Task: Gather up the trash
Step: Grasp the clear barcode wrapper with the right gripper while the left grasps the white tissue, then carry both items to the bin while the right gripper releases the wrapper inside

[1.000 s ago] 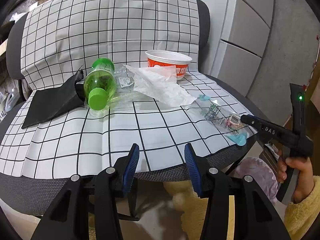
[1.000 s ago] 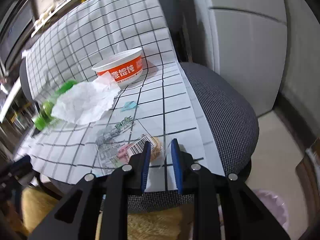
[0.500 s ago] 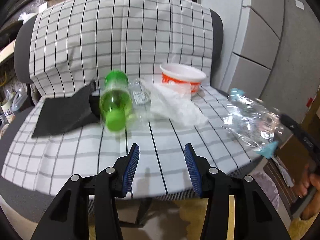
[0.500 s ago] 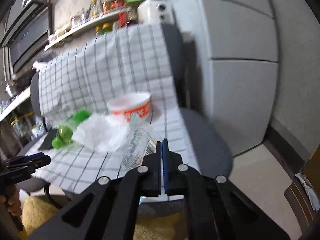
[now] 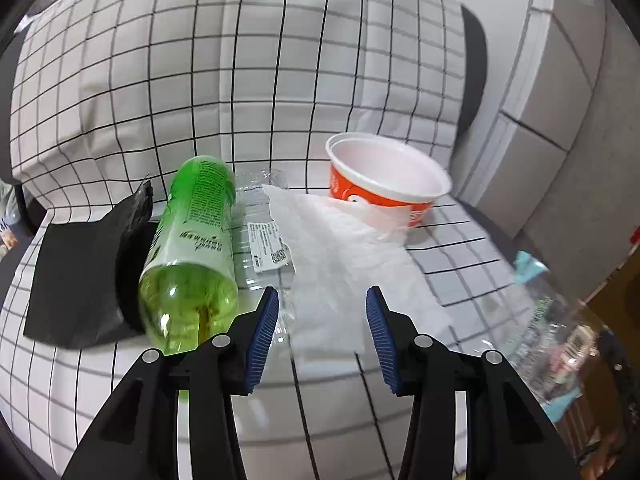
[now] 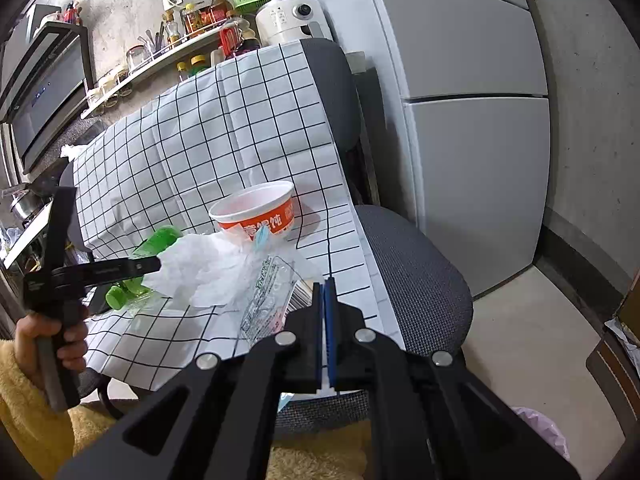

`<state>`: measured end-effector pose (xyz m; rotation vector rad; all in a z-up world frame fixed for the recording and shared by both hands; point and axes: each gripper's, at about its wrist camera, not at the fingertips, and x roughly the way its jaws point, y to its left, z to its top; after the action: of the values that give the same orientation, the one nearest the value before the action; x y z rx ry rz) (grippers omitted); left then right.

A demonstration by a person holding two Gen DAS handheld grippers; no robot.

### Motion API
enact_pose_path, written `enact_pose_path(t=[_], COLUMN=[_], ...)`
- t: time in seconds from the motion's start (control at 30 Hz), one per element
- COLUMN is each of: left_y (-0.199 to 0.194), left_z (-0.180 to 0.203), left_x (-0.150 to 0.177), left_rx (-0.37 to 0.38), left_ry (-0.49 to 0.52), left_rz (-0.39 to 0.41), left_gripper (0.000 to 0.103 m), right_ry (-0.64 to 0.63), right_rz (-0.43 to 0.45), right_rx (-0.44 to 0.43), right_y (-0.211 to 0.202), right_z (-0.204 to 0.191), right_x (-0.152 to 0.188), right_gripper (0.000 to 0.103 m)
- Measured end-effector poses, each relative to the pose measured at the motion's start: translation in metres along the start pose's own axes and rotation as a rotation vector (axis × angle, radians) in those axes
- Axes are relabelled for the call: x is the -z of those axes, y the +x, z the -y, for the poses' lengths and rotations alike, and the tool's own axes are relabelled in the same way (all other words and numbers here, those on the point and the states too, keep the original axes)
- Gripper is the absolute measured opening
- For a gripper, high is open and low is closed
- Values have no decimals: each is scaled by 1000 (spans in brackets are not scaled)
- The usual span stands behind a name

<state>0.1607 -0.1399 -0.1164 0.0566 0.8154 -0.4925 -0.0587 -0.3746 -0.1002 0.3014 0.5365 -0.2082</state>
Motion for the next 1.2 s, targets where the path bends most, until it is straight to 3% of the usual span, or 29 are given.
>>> enact_pose_path(t=[0.17,0.3,0.4,0.57,0.67,0.93,1.2], left_y=[24,30,12,-56,-93,-138,-135], left_z=[-3,-2,4,23,35,67,106], left_x=[-8,-13,-13,3,24,79,108], left_rx=[-3,16,46,169,248,391,495], left_ry=[-9,-13,3,69,98,176,241], left_rz=[-37,-44,13,164,213,217,164], left_gripper=[40,13,1,1,1,1,1], right_ry=[3,11,10,11,12,11,36], right_rz=[-10,-16,-4,27,46,53,43], right_rx=[-9,-12,-10,-1,10,65,194], right_y=[6,10,5,-11,-24,-56,-96], right_z=[3,6,5,2,-1,-4,19], right_x=[0,1,1,-3,-6,-6,9], right_gripper=[2,2,2,2,2,2,2])
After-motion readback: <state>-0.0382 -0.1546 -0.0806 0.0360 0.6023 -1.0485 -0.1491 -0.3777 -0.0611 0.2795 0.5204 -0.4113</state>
